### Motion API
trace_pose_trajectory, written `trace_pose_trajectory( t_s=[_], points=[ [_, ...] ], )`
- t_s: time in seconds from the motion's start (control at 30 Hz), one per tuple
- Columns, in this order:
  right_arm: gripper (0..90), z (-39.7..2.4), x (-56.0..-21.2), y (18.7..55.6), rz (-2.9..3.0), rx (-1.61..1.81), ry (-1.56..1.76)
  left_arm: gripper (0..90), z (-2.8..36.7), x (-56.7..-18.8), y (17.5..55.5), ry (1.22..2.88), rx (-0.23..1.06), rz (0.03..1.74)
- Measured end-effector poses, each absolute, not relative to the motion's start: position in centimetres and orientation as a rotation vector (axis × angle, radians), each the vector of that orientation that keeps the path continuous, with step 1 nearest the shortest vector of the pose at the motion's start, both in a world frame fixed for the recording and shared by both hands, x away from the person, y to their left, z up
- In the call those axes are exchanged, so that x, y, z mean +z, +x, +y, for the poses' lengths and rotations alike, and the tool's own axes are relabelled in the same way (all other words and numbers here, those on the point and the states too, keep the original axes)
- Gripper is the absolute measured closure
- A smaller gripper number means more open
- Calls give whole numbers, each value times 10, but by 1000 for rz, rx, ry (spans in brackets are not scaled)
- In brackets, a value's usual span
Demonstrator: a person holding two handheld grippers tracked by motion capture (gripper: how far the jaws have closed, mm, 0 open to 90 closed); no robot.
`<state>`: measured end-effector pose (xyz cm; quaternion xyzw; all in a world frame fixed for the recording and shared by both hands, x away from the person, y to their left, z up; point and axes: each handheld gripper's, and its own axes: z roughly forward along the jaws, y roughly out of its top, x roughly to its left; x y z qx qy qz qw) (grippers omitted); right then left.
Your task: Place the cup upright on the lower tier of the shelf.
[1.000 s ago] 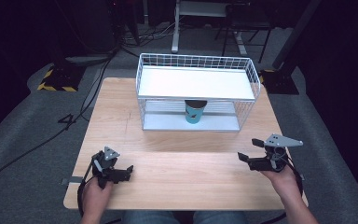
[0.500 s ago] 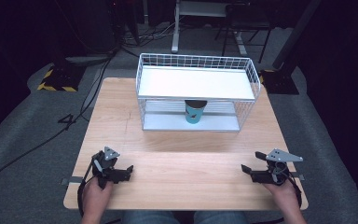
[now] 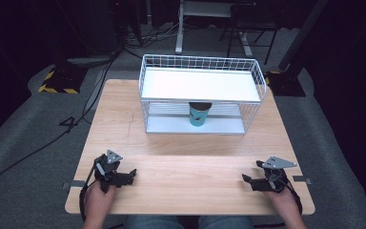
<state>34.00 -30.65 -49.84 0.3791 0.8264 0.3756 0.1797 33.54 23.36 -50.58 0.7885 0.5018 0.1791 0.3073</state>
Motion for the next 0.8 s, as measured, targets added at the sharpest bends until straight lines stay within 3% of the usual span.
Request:
trace_pose_trajectory(
  t_s=[0.8],
  points=[
    [98, -294, -505, 341, 2362, 1018, 1101, 1, 234, -506, 335, 2086, 474, 1327]
  ],
)
